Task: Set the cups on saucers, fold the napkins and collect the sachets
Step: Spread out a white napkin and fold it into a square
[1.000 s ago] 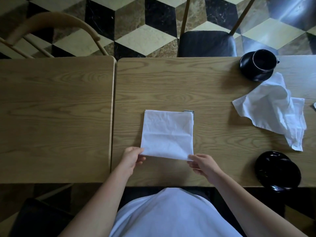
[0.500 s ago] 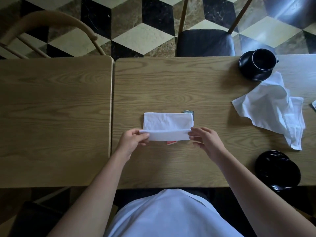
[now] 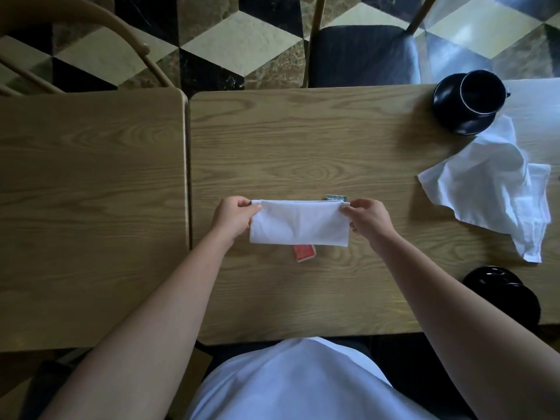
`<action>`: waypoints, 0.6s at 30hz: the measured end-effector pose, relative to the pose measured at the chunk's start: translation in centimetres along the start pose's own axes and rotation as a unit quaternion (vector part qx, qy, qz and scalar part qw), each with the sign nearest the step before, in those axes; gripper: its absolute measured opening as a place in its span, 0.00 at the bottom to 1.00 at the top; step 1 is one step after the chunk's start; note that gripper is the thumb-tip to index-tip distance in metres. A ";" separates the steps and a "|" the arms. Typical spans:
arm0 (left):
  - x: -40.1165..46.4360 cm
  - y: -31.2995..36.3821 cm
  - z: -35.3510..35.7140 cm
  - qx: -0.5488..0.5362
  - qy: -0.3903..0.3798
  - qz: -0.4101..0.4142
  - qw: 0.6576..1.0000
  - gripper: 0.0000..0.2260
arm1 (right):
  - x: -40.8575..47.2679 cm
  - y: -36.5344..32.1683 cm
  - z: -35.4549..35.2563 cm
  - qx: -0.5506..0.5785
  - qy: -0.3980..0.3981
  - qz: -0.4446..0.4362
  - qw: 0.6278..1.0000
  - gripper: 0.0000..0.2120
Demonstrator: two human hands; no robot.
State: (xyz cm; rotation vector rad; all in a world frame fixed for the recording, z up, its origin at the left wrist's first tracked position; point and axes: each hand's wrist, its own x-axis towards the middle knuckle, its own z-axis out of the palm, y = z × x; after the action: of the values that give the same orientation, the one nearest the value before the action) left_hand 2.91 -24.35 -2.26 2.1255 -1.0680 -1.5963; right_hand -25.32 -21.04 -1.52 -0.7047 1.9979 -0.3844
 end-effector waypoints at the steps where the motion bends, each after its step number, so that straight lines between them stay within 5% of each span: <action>1: 0.4 0.1 0.1 -0.003 0.000 -0.006 1.000 0.07 | 0.4 0.0 0.1 -0.001 0.001 0.004 1.000 0.08; 9: 2.5 0.7 1.0 0.044 0.030 -0.020 0.998 0.09 | 2.2 0.1 0.8 -0.013 0.017 0.020 1.000 0.08; 16: 1.4 0.9 1.0 0.168 0.068 0.049 0.982 0.10 | 0.5 -0.8 1.0 -0.061 0.082 0.003 0.995 0.14; 18: 0.3 1.2 0.9 0.257 0.089 0.119 0.955 0.11 | -1.1 -1.1 1.3 -0.104 0.090 -0.049 0.989 0.15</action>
State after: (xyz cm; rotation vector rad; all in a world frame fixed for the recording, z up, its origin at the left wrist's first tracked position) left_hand 1.69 -25.23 -2.05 2.2711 -1.7436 -1.0739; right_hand -23.41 -21.13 -0.84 -0.9290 2.2011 -0.3095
